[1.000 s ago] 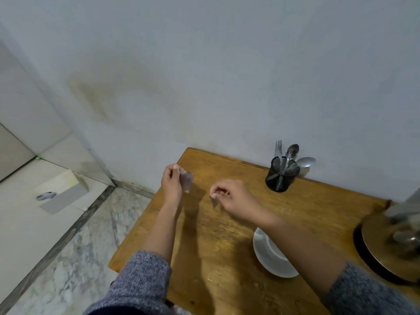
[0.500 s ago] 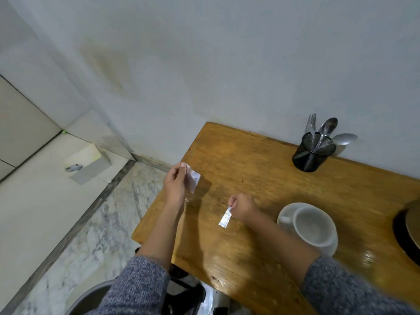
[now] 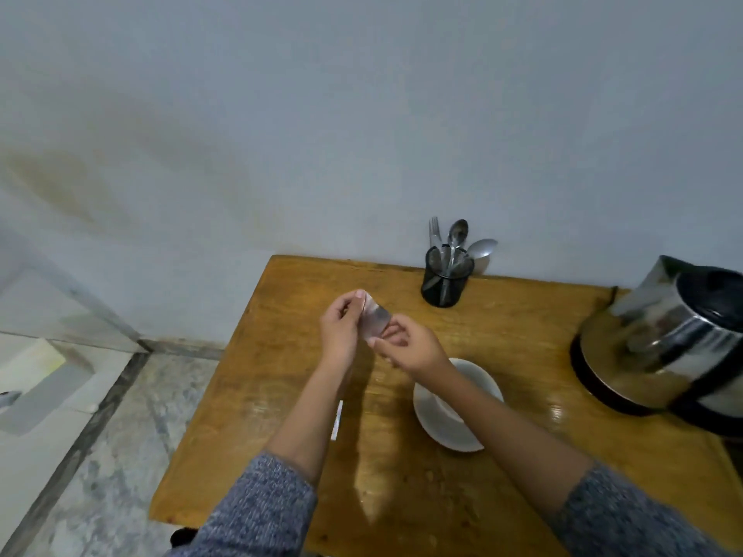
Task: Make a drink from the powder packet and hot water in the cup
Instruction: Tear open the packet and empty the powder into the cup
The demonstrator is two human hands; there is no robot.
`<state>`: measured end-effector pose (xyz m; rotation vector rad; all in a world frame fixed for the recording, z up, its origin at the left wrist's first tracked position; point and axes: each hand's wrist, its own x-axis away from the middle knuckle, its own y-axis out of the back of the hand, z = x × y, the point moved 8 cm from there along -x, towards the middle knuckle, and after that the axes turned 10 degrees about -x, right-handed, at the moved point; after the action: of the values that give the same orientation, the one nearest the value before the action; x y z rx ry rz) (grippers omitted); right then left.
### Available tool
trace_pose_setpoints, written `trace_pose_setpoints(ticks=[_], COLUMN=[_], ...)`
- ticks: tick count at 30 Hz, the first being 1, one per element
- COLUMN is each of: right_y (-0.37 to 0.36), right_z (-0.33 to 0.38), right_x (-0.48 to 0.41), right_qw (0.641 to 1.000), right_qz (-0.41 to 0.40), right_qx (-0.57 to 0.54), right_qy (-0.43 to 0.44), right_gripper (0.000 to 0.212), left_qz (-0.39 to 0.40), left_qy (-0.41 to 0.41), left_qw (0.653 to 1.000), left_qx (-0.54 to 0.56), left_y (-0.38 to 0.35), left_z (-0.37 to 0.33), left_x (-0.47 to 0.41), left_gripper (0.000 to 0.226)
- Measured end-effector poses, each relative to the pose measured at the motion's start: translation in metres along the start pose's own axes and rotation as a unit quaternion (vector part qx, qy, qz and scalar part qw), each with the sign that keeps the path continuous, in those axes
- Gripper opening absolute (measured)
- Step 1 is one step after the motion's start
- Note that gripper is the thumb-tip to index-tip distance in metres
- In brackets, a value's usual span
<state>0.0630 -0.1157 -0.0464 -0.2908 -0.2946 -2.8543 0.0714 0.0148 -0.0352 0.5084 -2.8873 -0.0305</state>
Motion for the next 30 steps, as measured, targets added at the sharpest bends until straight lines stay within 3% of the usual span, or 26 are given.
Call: trace_pose_setpoints(ticks=[5,10,13,15,16,22,26,30], right_y=[0.07,0.121,0.129,0.131,0.132,0.143,0.15,0.15], right_z=[0.023,0.007,-0.012,-0.024,-0.03,-0.049,-0.053,-0.043], right_x=[0.019,0.042,0.057,0.066,0.07,0.081,0.077,0.072], right_qw=[0.992,0.967,0.914,0.878,0.876,0.941,0.978,0.985], right_qz=[-0.11,-0.172,-0.178,-0.188,-0.193,-0.176,-0.16,-0.144], right_qx=[-0.036,-0.19,-0.36,-0.431,-0.429,-0.256,-0.078,0.071], right_qy=[0.05,0.001,-0.063,-0.093,-0.107,-0.134,-0.11,-0.062], right_gripper=[0.008,0.007,0.008,0.011,0.014,0.019,0.021,0.018], left_qz=[0.065,0.121,0.168,0.214,0.238,0.347,0.355,0.333], left_qy=[-0.027,-0.095,-0.106,-0.093,-0.074,-0.005,-0.04,-0.083], left_qw=[0.997,0.985,0.973,0.963,0.957,0.9,0.877,0.864], left_qx=[0.028,-0.085,-0.114,-0.135,-0.151,-0.264,-0.321,-0.368], left_y=[-0.066,-0.099,-0.11,-0.119,-0.122,-0.136,-0.145,-0.145], left_z=[-0.024,-0.036,-0.035,-0.028,-0.022,0.007,0.006,0.011], left_x=[0.017,0.038,0.05,0.056,0.059,0.069,0.068,0.065], left_gripper=[0.016,0.018,0.004,0.01,0.014,0.052,0.037,0.019])
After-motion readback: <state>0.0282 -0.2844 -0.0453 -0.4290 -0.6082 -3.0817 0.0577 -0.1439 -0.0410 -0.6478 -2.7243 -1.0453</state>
